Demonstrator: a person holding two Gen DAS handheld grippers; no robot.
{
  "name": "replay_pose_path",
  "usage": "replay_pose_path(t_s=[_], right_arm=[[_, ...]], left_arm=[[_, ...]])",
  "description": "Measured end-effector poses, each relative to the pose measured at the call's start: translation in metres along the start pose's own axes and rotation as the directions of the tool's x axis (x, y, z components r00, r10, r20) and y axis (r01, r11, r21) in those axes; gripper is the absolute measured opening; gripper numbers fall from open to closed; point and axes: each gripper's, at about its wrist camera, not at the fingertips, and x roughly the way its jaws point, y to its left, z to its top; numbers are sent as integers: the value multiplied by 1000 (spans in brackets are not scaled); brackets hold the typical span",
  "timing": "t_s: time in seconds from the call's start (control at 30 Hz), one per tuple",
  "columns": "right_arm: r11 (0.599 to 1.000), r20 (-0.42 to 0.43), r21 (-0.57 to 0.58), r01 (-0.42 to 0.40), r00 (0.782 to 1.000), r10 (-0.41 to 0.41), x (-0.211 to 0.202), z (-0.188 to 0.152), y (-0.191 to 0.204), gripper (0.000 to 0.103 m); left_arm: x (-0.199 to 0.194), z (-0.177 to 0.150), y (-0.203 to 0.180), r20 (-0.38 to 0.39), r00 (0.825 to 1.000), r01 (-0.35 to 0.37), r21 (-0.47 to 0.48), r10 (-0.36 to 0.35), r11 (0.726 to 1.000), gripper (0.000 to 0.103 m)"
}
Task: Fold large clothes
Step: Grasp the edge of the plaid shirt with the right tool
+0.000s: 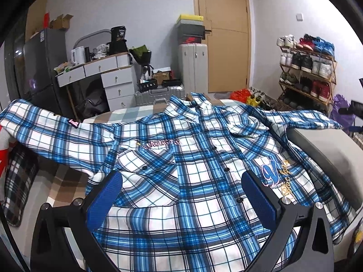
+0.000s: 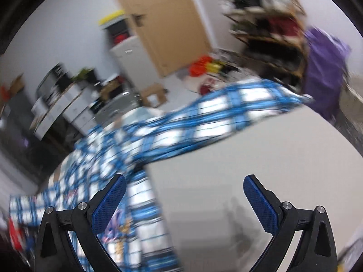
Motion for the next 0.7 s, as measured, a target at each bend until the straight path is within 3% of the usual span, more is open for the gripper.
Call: replay_pose_path(t_s=[0.2,0.4,0.7], right_arm=[[990,-18,90,110,994,-109,13,44,-71,103],[970,-74,231,81,995,-65,48,78,-122,95],[899,-77,412,150,989,-130,77,115,-182,95]], left_arm=[[6,-4,-9,-31,1000,0,49,1,999,102],[18,-8,-12,-82,997,-5,85,12,996,102],[27,-14,-9,-103,993,-48,130,61,990,102]])
